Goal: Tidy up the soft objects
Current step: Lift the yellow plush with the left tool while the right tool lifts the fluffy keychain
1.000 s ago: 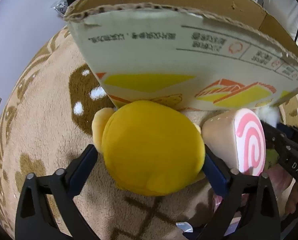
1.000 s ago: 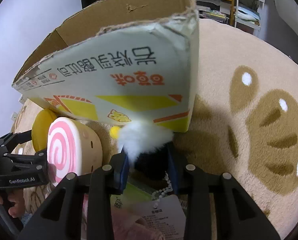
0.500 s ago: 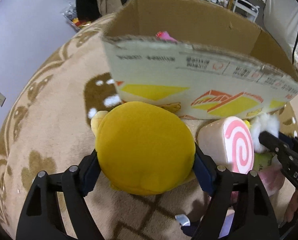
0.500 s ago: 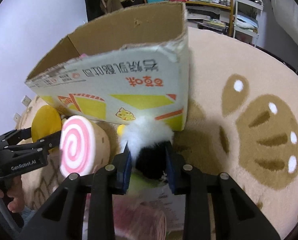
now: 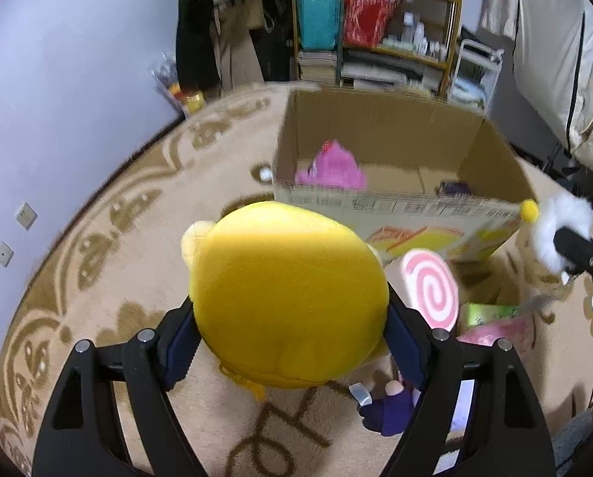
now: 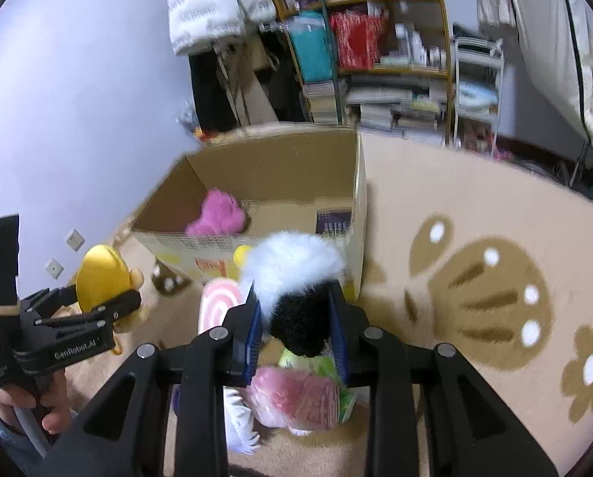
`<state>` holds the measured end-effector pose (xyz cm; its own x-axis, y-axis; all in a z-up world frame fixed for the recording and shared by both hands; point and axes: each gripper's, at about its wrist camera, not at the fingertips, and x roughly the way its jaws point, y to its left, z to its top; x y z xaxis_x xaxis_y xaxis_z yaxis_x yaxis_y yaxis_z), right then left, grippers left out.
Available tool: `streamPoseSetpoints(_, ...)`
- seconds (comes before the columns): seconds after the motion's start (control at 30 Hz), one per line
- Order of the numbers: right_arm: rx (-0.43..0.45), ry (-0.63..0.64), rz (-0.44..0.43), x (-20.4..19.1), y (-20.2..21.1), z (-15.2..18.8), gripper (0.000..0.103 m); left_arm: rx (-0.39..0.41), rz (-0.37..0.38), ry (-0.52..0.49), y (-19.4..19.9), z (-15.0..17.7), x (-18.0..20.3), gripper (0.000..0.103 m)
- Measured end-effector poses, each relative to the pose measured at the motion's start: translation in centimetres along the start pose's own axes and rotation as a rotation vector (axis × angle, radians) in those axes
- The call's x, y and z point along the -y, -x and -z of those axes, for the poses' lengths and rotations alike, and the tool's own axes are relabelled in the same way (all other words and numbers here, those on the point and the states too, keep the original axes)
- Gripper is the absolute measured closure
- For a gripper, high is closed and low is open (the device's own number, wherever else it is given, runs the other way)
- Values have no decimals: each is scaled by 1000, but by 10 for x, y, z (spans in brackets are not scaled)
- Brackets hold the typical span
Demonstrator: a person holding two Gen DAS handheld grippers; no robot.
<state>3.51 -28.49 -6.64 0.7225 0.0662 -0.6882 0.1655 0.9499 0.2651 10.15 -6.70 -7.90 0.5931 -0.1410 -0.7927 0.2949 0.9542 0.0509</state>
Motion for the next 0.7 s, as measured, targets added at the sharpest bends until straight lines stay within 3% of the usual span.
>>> streamPoseSetpoints(0.27, 135, 40, -23, -11, 45, -28, 72, 147, -25, -13, 33, -19, 2, 22)
streamPoseSetpoints(0.7, 211, 86, -20, -19, 44, -58, 72, 248, -40, -81, 38, -64, 23, 22)
